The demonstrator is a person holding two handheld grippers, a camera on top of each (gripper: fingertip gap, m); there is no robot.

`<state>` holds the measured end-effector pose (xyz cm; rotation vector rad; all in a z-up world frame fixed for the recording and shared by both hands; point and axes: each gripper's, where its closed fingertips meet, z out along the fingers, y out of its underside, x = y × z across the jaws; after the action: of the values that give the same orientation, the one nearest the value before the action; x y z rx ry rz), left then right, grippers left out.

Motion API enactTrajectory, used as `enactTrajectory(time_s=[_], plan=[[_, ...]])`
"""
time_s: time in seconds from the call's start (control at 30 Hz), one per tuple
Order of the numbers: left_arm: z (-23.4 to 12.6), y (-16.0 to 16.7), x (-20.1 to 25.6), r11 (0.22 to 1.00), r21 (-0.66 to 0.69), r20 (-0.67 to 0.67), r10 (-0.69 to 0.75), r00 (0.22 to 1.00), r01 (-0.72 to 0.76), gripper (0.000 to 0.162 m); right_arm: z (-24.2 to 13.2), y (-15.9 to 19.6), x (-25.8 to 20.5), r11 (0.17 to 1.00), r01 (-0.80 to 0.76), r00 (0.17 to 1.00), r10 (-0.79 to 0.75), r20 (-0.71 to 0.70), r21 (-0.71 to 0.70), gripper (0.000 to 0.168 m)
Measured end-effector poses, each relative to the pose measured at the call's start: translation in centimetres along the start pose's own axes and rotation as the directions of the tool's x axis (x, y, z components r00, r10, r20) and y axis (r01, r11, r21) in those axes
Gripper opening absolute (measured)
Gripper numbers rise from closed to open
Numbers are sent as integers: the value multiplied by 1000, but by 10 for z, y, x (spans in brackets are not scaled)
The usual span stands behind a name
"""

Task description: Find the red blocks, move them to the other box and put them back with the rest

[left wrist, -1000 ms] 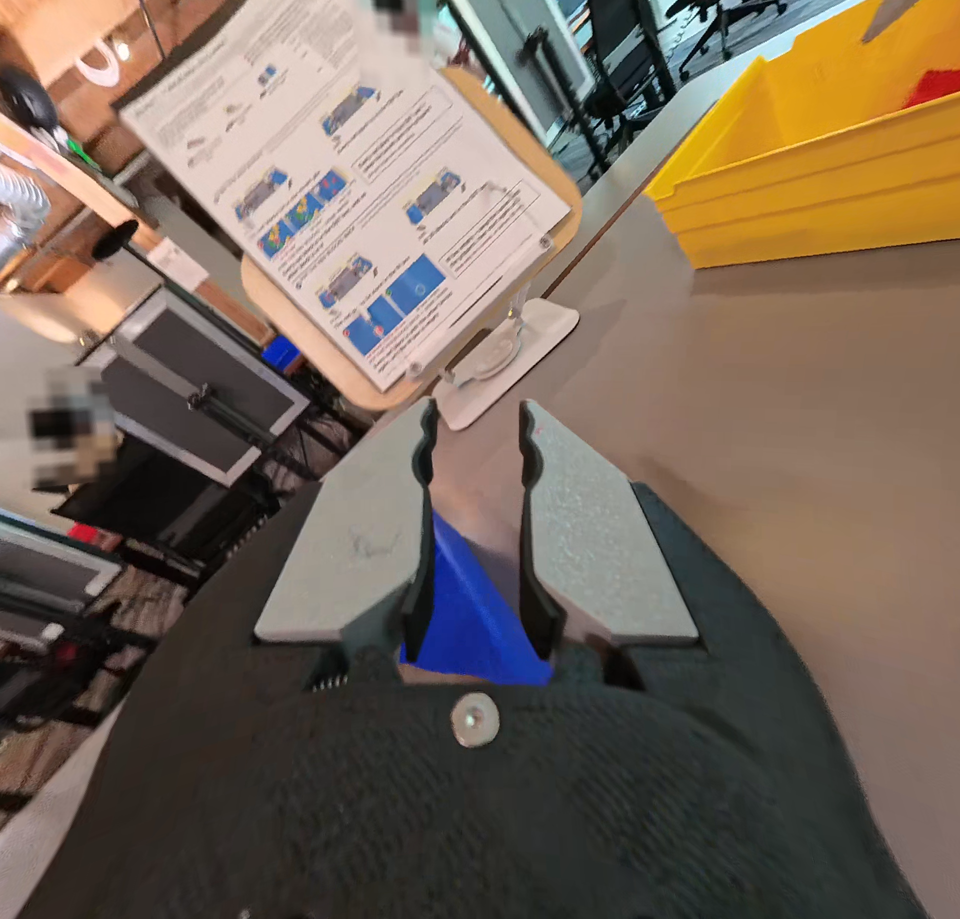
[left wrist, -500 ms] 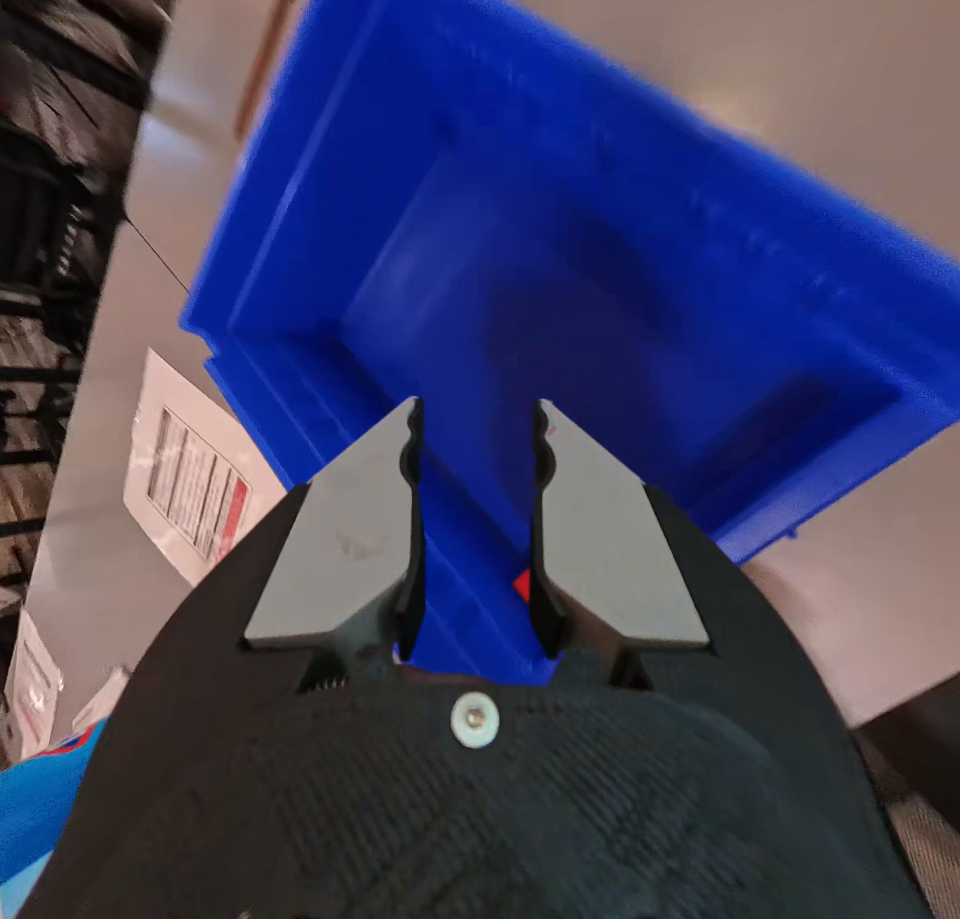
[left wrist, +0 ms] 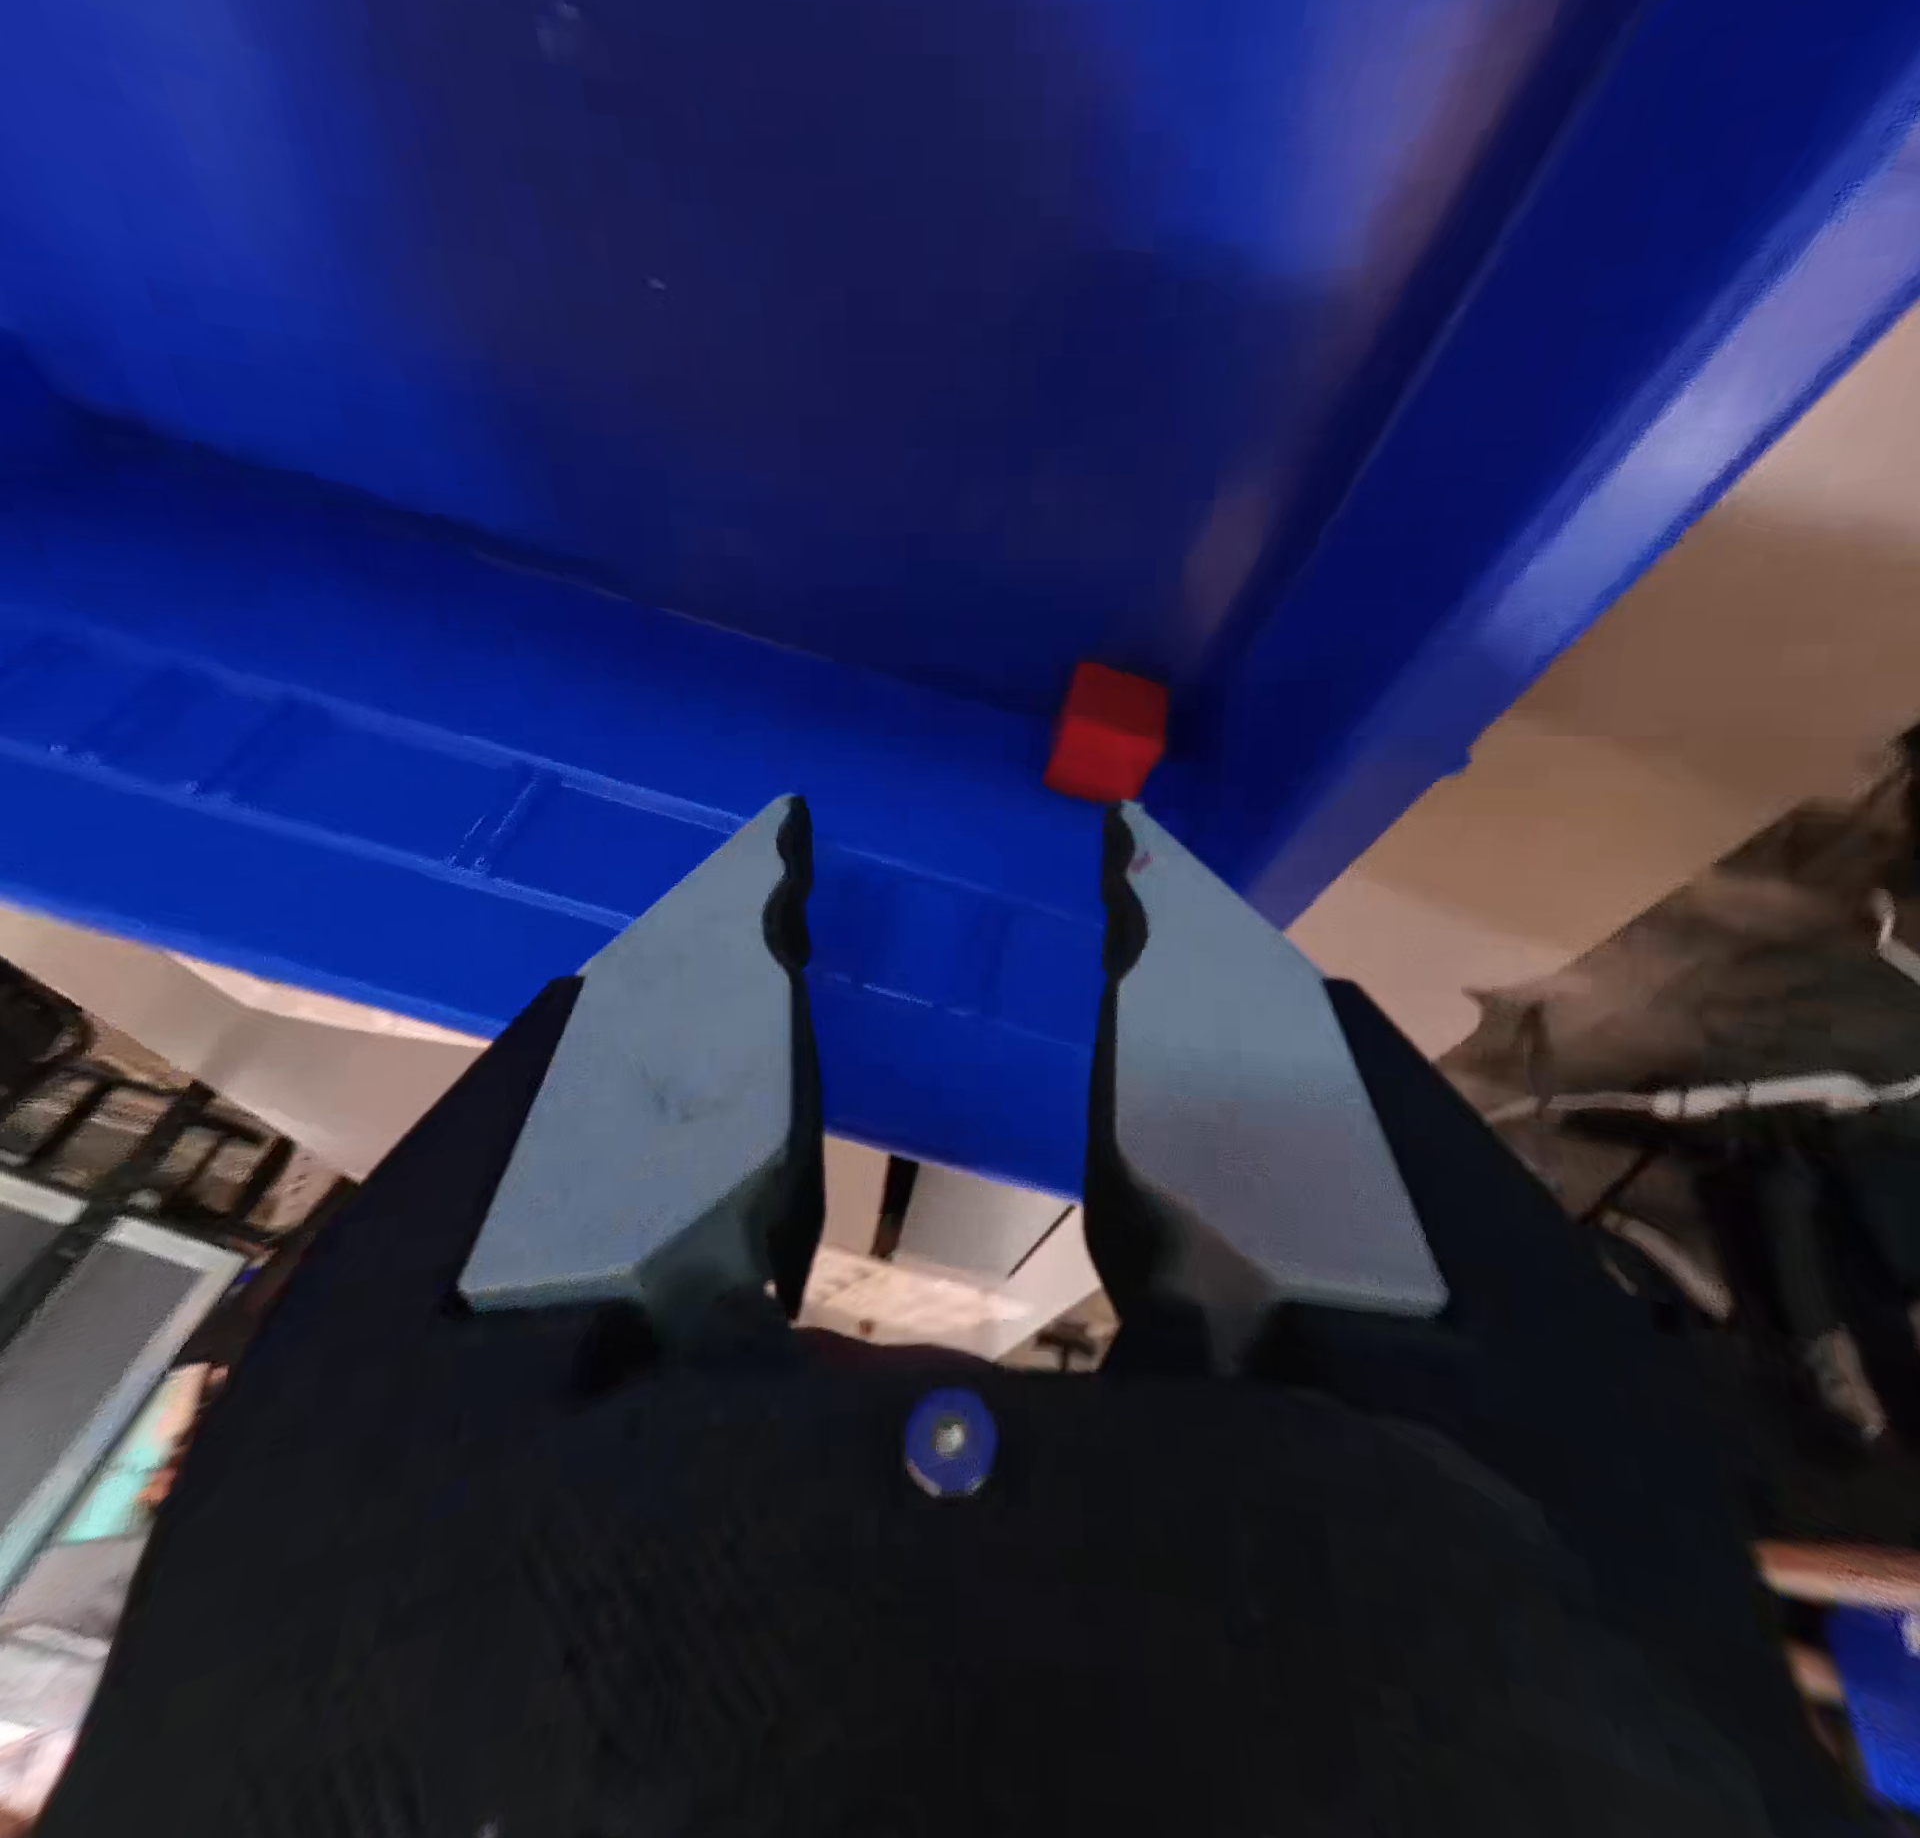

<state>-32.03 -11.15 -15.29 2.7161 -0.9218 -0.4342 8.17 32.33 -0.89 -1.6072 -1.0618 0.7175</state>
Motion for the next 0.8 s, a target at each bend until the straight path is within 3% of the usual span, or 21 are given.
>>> enactTrajectory(time_s=[0.4,0.5,0.63,0.8], plan=[[28,2,14,948,-243,-109,183,977,-205,56,-7,-6,-4,1000,-6,1000,6,23,24,45],[36,-4,15,947,-218,-100,218,971,-235,48,-9,-7,-3,1000,-7,1000,6,24,27,45],[39,-4,13,959,-203,-94,183,979,-199,54,-10,-8,-5,999,-12,999,10,34,33,45],[37,-3,15,959,-205,-89,180,980,-195,47,-8,-8,-9,1000,-6,999,5,41,29,45]])
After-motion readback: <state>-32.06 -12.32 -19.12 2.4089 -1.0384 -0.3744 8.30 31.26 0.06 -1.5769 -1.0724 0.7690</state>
